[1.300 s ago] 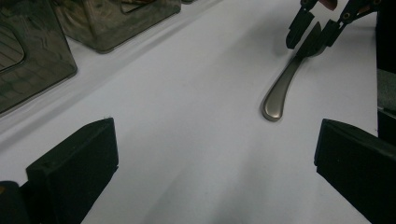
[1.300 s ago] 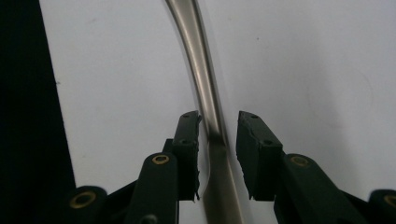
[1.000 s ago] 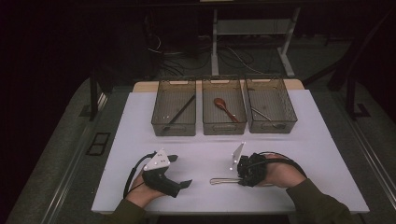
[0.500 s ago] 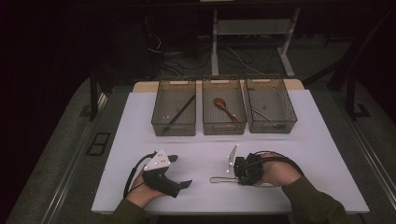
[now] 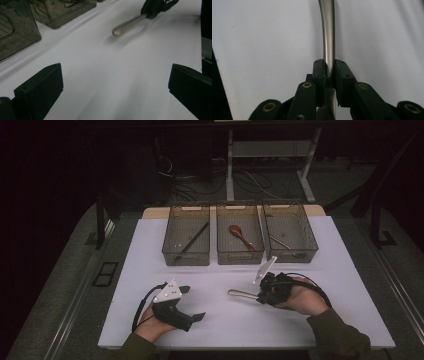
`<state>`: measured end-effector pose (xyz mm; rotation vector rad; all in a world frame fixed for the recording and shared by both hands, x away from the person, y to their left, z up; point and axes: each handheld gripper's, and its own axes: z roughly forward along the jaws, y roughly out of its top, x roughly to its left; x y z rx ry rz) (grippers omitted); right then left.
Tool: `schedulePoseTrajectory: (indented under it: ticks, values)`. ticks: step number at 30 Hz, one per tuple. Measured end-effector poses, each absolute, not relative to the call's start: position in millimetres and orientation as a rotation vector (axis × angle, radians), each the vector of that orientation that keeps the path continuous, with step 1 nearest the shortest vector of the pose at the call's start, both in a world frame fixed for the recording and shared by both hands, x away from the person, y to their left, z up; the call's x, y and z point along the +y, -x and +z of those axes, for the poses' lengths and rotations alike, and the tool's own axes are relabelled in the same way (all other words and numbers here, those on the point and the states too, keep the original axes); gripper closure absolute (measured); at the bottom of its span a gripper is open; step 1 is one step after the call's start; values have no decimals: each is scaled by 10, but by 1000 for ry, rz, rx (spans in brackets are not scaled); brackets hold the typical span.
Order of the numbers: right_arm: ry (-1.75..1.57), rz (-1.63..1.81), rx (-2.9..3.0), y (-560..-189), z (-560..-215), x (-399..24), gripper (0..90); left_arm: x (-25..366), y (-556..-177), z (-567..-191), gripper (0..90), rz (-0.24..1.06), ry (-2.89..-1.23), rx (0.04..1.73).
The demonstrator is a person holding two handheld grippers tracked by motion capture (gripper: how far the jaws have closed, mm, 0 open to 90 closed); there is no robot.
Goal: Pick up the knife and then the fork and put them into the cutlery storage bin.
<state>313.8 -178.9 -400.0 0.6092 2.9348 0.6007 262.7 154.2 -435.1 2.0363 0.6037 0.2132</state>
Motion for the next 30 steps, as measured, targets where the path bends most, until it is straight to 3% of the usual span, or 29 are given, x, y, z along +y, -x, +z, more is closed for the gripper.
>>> schedulePoseTrajectory:
  ticks: [16,30]
  values:
    - [-961,958,2695,-3295,-3688,-2450,796,1538,-2628,-4357,0,212,-2037,607]
    - [-1114,1035,2503,-3517,-3509,-2725,796,1536,-2633,-4364,0,207,-2035,613]
